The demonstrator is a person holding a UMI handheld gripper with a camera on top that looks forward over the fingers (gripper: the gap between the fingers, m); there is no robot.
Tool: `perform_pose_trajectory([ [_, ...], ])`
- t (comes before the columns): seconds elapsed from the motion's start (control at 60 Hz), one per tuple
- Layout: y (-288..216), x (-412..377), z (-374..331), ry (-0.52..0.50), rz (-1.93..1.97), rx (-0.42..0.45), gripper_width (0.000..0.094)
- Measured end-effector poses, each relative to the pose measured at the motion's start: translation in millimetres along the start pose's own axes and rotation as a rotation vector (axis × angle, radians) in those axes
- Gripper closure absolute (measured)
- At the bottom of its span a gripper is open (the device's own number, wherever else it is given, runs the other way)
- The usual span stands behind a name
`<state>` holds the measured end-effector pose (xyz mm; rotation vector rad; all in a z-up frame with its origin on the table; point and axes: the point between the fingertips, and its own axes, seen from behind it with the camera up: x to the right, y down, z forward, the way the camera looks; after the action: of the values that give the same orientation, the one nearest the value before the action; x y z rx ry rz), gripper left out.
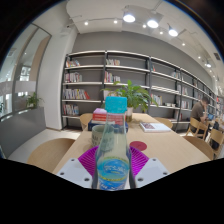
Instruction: Pour water
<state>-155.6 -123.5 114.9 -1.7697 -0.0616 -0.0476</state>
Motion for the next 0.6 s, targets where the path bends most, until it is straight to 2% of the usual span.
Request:
perform_pose_trajectory([
  [0.05,0.9,2.1,2.2,0.011,0.004,-0.018,0.0555],
  [0.317,-3.9,20.2,24.6,0.044,-0.050,-0.083,0.0557],
  [0.6,-27.9,117.6,118.1,0.154,-0.663,-0.214,0.0557],
])
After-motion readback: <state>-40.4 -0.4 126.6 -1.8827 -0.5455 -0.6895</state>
